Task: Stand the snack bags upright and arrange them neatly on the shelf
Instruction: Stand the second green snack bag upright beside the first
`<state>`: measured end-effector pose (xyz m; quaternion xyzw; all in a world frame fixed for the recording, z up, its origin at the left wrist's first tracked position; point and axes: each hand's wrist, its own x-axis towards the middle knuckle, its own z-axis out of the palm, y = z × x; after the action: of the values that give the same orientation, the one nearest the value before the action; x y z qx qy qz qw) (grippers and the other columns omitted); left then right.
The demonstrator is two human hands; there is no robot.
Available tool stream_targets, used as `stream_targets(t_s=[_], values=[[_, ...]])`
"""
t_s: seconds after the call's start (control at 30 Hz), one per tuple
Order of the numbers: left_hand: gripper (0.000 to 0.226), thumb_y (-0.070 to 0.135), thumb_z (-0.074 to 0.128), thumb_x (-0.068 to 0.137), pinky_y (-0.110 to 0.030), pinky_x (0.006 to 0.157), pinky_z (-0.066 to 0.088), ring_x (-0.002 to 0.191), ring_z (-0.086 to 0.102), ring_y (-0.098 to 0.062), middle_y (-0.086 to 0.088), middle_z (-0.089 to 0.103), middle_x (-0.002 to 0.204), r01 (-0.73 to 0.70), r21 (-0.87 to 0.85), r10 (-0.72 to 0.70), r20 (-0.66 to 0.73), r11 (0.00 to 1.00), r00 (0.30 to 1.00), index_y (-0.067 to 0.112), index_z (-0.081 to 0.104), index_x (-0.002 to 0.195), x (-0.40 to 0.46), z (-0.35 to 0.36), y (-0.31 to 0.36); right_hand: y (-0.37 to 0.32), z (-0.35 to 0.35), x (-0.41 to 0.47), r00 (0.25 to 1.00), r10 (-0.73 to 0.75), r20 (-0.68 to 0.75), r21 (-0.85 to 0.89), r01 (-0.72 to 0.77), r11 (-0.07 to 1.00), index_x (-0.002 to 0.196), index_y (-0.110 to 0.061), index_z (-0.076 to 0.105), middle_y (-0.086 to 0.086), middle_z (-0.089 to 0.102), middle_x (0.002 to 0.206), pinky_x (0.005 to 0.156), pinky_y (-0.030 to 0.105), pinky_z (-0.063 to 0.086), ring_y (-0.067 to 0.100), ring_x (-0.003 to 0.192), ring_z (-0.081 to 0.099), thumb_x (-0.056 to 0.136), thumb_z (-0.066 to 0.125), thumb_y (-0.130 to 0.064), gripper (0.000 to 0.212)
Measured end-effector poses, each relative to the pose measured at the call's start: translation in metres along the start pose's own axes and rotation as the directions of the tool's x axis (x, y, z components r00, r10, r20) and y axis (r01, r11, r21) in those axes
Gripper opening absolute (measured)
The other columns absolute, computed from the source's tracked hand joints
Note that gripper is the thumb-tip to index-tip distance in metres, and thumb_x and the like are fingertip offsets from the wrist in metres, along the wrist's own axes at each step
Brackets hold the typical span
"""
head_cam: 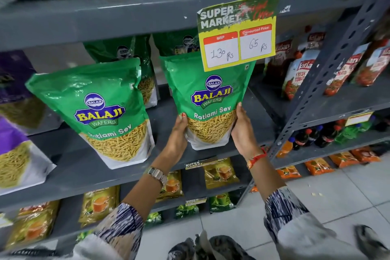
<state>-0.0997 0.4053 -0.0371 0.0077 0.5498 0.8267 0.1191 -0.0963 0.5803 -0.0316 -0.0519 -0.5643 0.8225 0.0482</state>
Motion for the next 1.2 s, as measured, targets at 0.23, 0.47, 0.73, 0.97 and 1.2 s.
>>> stream_targets(t_s=[0.23,0.47,0.73,0.97,1.2], values=[[0.029,0.029,0.028,0.099,-0.046,0.113,0.034,0.129,0.048,-0.023,-0.003,0.053,0.134,-0.002,0.010,0.002,0.013,1.000,1.000,0.027,0.048,0.121,0.005,0.011,0.000,-0.002,-0.007,0.016,0.999,0.025,-0.020,0.060,-0.023,0.998,0.110,-0.025,0.060,-0.007,0.069,0.109,0.081,0.025,0.054,0.005,0.099,0.067,0.098,0.032,-0.038,0.033],[0.043,0.029,0.036,0.097,-0.041,0.110,0.037,0.126,0.048,-0.021,-0.006,0.047,0.140,-0.055,0.124,0.079,-0.198,0.991,0.977,0.019,0.033,0.139,-0.009,0.011,-0.002,0.005,-0.010,0.001,0.968,-0.070,-0.243,-0.024,0.066,0.998,0.120,-0.020,0.055,0.007,0.055,0.134,0.107,0.039,0.040,0.018,0.125,0.050,0.093,0.042,-0.039,0.035],[0.023,0.012,0.045,0.088,-0.023,0.056,0.039,0.063,0.049,-0.010,0.001,0.051,0.075,-0.239,0.346,0.411,-0.612,0.908,0.676,0.032,0.052,0.078,-0.095,-0.051,-0.022,0.056,0.035,-0.084,0.958,-0.246,-0.147,-0.143,0.226,0.964,0.095,-0.009,0.056,-0.022,0.065,0.088,0.075,0.013,0.047,0.000,0.086,0.059,0.084,0.055,-0.015,0.013],[0.024,0.029,0.039,0.089,-0.029,0.096,0.039,0.111,0.042,-0.016,-0.003,0.045,0.123,-0.296,0.440,0.528,-0.757,0.848,0.385,0.030,0.044,0.113,-0.093,-0.135,0.035,0.075,0.125,-0.060,0.918,0.114,0.381,-0.284,-0.002,0.959,0.133,-0.009,0.043,-0.018,0.048,0.125,0.087,0.000,0.038,-0.005,0.114,0.048,0.093,0.051,-0.031,0.047],[0.043,0.043,0.030,0.097,-0.025,0.092,0.049,0.104,0.062,-0.003,0.009,0.064,0.116,-0.243,0.159,0.289,-0.594,0.957,0.751,0.021,0.049,0.128,-0.067,-0.159,0.044,0.080,0.169,-0.045,0.900,0.207,0.383,-0.273,-0.104,0.956,0.143,-0.012,0.030,0.007,0.037,0.150,0.107,0.023,0.028,0.011,0.133,0.037,0.095,0.044,-0.037,0.055]])
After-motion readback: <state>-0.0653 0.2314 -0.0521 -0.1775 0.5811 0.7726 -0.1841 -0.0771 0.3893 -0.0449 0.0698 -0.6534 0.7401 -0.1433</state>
